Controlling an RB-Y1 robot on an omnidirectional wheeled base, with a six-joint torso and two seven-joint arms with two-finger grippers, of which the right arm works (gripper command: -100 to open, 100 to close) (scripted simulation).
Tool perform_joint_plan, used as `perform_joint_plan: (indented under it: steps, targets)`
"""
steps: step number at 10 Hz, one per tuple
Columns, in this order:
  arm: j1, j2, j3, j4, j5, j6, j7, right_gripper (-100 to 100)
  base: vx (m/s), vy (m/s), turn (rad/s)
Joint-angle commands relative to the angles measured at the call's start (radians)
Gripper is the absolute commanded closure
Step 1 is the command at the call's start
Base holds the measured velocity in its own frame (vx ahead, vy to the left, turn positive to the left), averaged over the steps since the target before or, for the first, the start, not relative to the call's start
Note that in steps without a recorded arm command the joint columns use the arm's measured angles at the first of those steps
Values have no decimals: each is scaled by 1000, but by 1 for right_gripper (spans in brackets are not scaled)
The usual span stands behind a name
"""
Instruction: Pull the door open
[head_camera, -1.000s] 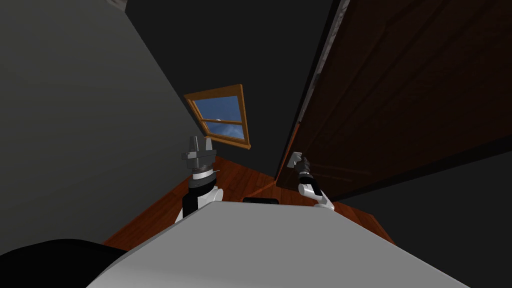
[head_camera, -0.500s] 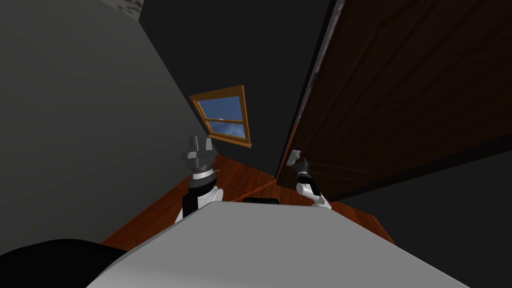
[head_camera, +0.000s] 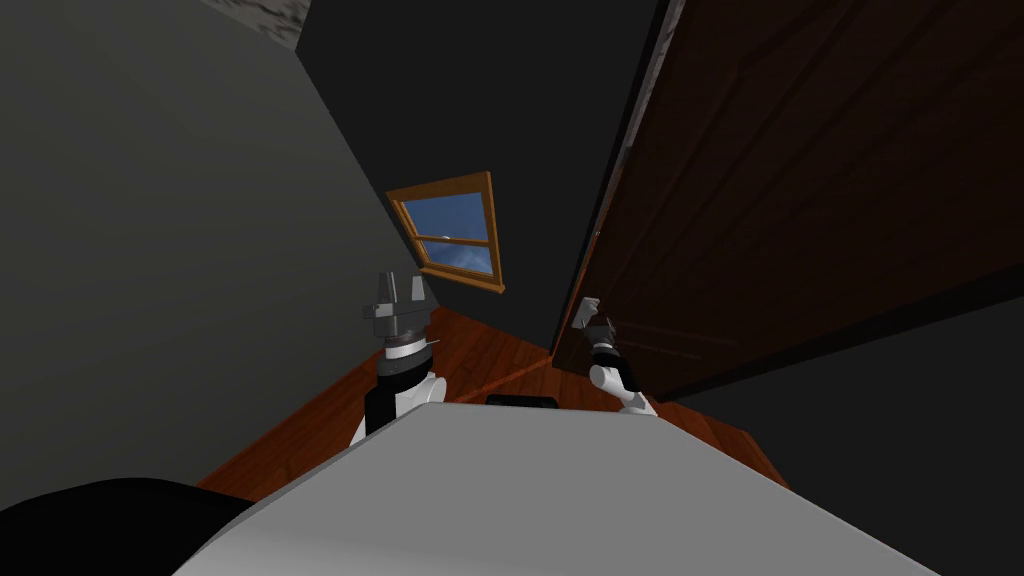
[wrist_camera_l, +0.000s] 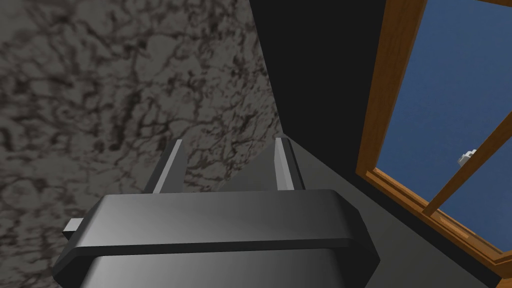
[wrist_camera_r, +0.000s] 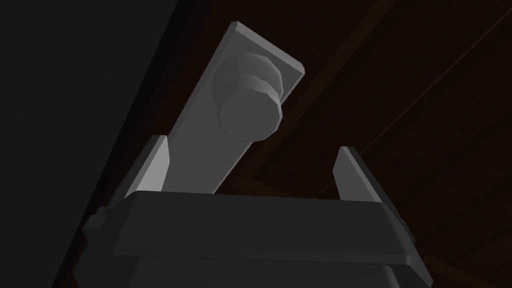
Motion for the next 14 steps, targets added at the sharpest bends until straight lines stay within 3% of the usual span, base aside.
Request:
perform_joint_plan:
  steps: [1,8,10,11,12,14]
  targets:
    - [2,10,7,-9,-46,3,-50,-100,-85,-30,80]
    - [9,40,31,-36,-183,7,-207,-100,-81,-27,45]
    - [9,40,31,-37,-187,8,-210,-100,-43,-19,16]
    - [14,9,15,-24,-201,0,-238,-100,92,25,180]
    - [16,0,10,-20,-204,-2,-245,-100,208,6,142]
    - [22,-39,-11,-5,-220,-12,-275,-100,221,-8,137]
